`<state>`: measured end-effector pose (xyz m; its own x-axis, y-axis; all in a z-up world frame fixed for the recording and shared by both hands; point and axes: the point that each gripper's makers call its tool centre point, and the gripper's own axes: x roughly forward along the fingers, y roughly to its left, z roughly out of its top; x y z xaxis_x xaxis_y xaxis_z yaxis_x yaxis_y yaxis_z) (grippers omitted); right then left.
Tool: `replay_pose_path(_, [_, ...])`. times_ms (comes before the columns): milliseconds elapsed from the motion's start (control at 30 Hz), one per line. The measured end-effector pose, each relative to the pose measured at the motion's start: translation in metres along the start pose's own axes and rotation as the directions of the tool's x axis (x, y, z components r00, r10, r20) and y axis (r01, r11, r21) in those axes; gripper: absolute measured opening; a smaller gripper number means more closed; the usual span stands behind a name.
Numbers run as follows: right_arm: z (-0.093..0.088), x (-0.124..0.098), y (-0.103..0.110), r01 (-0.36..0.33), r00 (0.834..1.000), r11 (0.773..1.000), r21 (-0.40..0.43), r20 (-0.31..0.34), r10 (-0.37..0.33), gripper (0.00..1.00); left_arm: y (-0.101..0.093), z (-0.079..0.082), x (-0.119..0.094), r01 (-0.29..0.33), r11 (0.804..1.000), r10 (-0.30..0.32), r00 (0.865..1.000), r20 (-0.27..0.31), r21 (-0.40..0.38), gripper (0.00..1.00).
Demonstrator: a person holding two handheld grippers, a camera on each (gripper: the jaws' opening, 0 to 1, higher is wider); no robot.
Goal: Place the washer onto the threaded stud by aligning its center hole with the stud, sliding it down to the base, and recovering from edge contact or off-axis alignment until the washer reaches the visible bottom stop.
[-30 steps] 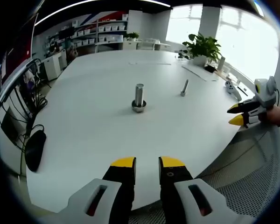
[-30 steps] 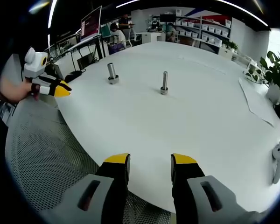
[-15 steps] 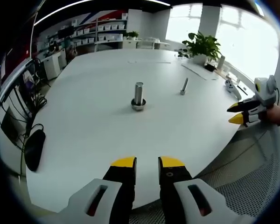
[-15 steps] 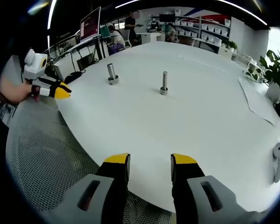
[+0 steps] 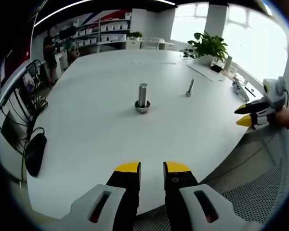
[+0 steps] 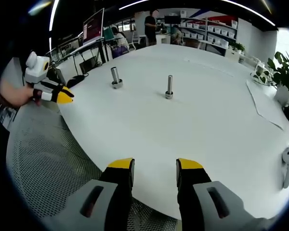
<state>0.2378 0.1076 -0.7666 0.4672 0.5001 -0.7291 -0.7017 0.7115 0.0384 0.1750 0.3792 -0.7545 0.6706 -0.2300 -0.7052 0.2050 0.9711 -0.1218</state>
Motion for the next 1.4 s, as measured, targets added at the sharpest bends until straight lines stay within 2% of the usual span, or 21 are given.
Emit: replay_pose_path(1400, [0.0004,-0.0002,0.001,-0.006,1.0,1.0,0.005,0.0,0.006,0.37,0.001,0.0003,0.0,-0.002,1.0,0.002,1.0,0.004,-0.005,0.16])
